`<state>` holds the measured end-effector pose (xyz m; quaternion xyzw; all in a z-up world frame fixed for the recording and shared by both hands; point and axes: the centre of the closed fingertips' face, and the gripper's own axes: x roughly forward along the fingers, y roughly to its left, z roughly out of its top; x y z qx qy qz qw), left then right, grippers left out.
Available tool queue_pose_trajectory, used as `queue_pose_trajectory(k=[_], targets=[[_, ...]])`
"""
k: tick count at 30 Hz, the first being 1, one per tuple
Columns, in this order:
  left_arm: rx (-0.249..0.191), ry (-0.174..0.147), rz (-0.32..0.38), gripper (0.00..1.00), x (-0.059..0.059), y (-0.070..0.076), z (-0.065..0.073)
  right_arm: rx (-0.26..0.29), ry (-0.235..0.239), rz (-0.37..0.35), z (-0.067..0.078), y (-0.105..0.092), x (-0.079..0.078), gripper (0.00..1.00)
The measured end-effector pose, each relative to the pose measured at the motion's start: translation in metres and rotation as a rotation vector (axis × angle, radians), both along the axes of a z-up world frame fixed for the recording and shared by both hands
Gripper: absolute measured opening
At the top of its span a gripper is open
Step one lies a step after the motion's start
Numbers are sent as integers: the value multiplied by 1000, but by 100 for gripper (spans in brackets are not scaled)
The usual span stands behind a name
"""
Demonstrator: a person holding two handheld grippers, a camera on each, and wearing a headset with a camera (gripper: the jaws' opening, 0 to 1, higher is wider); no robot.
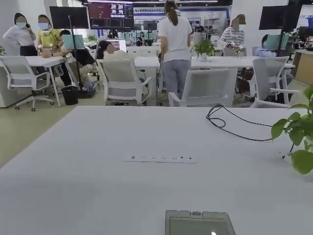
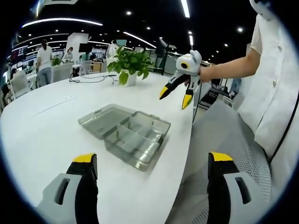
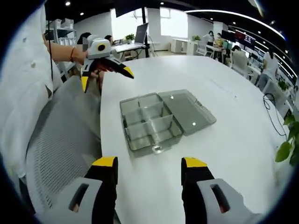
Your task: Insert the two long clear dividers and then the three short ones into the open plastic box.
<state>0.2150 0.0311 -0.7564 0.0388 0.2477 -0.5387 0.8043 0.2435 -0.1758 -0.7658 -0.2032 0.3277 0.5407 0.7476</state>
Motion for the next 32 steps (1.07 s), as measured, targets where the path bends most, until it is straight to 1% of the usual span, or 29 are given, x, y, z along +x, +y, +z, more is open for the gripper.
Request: queue_pose_trajectory(k=[2, 6, 9, 10, 12, 15, 18, 21, 23, 26, 32], targets=[[7, 1, 1, 100, 0, 1, -2, 13, 3, -13, -2, -2, -5, 62], [12, 10, 0, 100, -1, 1, -5, 28, 23, -43, -8, -10, -12, 67], [16, 13, 1, 100, -2, 0, -8, 29, 23, -60, -14, -15, -16, 73], [18, 18, 3, 100, -2, 0, -9, 34, 23, -71, -16, -17, -17, 74], [16, 19, 2, 100, -2, 0, -9, 48, 28, -86, -17, -18, -18, 77], [15, 23, 4, 100, -3, -1, -11, 70, 21, -106, -19, -20, -20, 84], [21, 28, 3, 100, -5, -1, -13, 66, 32, -112, -26, -22, -25, 86], [21, 33, 3, 100, -7, -1, -15, 61, 43, -109, -30, -22, -30, 87], [24, 36, 4, 100, -8, -1, -16, 57, 47, -111, -31, -23, -31, 87], [20, 39, 6, 100, -8, -1, -16, 67, 43, -117, -29, -21, -30, 87], [18, 42, 3, 100, -8, -2, -17, 62, 44, -111, -28, -19, -31, 87]])
